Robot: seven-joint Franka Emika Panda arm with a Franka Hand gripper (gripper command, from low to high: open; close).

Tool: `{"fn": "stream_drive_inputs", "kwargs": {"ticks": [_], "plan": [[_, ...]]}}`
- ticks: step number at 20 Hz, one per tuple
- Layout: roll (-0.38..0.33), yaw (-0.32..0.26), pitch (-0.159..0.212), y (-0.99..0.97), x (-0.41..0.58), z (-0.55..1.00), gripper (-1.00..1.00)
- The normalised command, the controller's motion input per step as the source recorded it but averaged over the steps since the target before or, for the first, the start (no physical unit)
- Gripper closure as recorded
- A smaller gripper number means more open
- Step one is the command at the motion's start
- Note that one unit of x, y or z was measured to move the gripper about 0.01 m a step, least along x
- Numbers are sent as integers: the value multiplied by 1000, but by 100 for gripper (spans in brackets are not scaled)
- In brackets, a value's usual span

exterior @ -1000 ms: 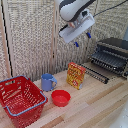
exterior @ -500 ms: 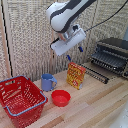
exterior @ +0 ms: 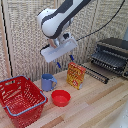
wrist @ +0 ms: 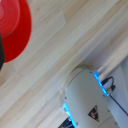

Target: Extend the gripper towards the oven tray handle. Grasp the handle and carefully pull the tray out of the oven. Move the gripper above the red bowl. Grab the red bowl gently. Lift the bowl and place it onto the oven tray.

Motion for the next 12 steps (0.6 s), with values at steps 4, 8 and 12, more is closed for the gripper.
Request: {"fn": "stream_drive_inputs", "kwargs": {"ticks": [4, 8, 12], "plan": [[160, -51, -260, 13, -653, -389, -100], [152, -43, -288, 0, -626, -361, -100], [161, -61, -260, 0, -571, -358, -100]]}}
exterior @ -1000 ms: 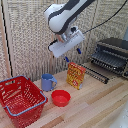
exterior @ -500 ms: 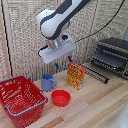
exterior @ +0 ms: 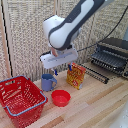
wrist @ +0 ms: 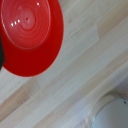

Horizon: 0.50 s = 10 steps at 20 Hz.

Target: Extend the gripper towards the oven tray handle. Grasp the handle and carefully pull the tray out of the oven. Move the gripper above the red bowl. Grab the red bowl gently. Lift the bowl and place it onto the oven tray.

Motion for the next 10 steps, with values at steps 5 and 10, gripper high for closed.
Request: {"fn": "stream_drive_inputs", "kwargs": {"ticks": [5, 10], "plan": [[151, -63, -212, -48, -367, -364, -100], [118, -28, -120, -158, -43, -281, -100]]}}
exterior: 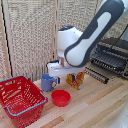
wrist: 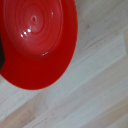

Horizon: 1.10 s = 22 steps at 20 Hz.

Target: Extend the gripper towards the oven tray handle. Grasp the handle and carefully pull the tray out of the oven. Move the gripper above the red bowl. Grab the red bowl gently. Lift the bowl and place it onto the oven tray.

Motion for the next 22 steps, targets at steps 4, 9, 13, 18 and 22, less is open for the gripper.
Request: {"fn": "stream_drive_inputs", "kwargs": {"ticks": [4, 9, 13, 18, 22], "plan": [[79, 0, -64, -341, 0, -192, -100], [67, 0, -22, -250, 29, -269, -100], [27, -1, 7, -21, 121, -372, -100], [1, -1, 38, 0, 170, -337, -100], [-14, 0, 105, -17, 60, -331, -100]]}}
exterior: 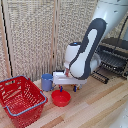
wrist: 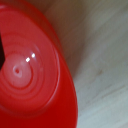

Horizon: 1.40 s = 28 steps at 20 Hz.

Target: Extend the gripper towards the oven tray handle. Grasp the handle and carefully pull the tray out of the oven. Move the gripper above the red bowl. Grab the red bowl gently. Lift the bowl and place it onto the oven tray.

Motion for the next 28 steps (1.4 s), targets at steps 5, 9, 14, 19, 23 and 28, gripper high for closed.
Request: {"fn": "stream_drive_inputs", "kwargs": {"ticks": [5, 9, 14, 19, 23, 28], "plan": [[12, 0, 68, -2, -25, -153, 100], [1, 0, 2, 0, 0, 0, 100], [0, 5, 0, 0, 9, 0, 100], [0, 33, 1, 0, 0, 0, 100], [0, -6, 0, 0, 9, 0, 100], [16, -90, -3, -11, 50, 2, 100]]}}
